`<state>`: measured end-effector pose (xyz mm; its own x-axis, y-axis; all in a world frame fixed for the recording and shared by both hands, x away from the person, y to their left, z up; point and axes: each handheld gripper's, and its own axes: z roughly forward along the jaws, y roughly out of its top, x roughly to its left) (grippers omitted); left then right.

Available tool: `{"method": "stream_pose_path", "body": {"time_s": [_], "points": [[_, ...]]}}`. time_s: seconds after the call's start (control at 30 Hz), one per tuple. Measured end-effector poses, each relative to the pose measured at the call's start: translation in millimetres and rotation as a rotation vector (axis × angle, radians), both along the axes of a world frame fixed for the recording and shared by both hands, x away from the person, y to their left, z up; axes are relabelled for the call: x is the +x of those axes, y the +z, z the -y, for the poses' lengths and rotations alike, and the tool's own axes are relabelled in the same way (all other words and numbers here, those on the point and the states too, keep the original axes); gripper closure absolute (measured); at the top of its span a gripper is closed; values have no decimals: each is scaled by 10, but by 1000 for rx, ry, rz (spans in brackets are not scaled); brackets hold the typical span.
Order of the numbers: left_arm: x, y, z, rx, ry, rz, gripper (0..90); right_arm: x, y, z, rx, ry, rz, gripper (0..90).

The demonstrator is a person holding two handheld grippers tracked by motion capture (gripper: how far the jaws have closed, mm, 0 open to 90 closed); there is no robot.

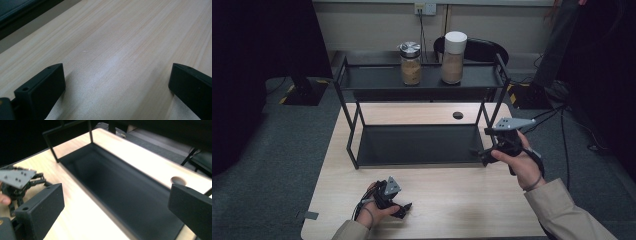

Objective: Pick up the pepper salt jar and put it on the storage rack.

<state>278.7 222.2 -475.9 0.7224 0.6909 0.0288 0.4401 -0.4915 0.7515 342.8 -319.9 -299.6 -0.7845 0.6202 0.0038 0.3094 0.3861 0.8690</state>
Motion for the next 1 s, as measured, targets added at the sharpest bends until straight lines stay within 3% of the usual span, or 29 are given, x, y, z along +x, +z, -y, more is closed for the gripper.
{"method": "stream_pose_path", "body": {"time_s": [0.23, 0.37, 1.0], "points": [[0, 0, 0, 1, 0, 0, 0, -115, -565, 69, 6, 9, -30, 0], [0, 1, 1, 0, 0, 0, 0, -166, -776, 112, 4, 9, -46, 0], [-1, 1, 2, 1, 1, 0, 0, -313, -1428, 147, -42, 26, -102, 0]]}}
